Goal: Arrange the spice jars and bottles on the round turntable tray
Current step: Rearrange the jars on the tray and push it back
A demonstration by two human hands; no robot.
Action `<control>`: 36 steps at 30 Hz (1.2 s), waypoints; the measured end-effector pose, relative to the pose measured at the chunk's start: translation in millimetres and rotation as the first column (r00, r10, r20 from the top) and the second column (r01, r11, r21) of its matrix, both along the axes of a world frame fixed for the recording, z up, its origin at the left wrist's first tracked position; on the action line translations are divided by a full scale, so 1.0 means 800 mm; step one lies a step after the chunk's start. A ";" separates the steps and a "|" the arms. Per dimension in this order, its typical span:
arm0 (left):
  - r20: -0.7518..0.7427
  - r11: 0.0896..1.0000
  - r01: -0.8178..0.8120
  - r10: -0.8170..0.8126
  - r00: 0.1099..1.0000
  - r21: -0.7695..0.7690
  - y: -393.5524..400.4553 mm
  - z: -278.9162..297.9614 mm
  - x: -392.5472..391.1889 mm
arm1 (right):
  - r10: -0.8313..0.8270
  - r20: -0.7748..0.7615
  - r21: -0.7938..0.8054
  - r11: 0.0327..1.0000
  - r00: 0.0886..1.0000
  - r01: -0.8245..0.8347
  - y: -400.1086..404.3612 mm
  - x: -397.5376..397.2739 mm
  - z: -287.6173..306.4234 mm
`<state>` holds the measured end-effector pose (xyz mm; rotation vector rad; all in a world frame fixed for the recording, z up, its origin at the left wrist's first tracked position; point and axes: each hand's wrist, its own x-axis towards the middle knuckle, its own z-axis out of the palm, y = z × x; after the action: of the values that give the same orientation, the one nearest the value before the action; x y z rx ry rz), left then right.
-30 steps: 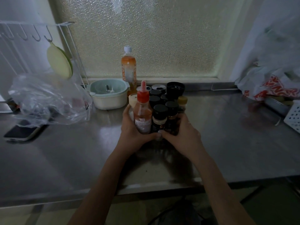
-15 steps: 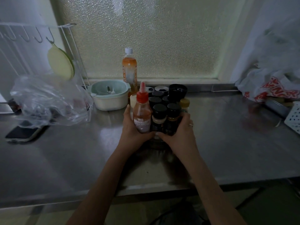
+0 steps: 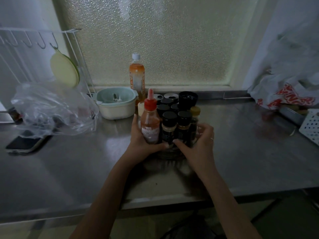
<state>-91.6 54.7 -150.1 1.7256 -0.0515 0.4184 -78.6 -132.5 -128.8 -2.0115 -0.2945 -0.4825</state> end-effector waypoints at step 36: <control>-0.106 0.930 -0.143 0.189 0.976 0.340 0.050 0.001 0.164 | 0.161 -0.286 -0.054 0.981 0.945 -0.184 0.030 0.179 0.004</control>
<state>39.3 94.6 -149.0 2.0965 0.1328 0.4323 64.8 -108.7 -125.9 -2.0786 -0.3147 -0.0727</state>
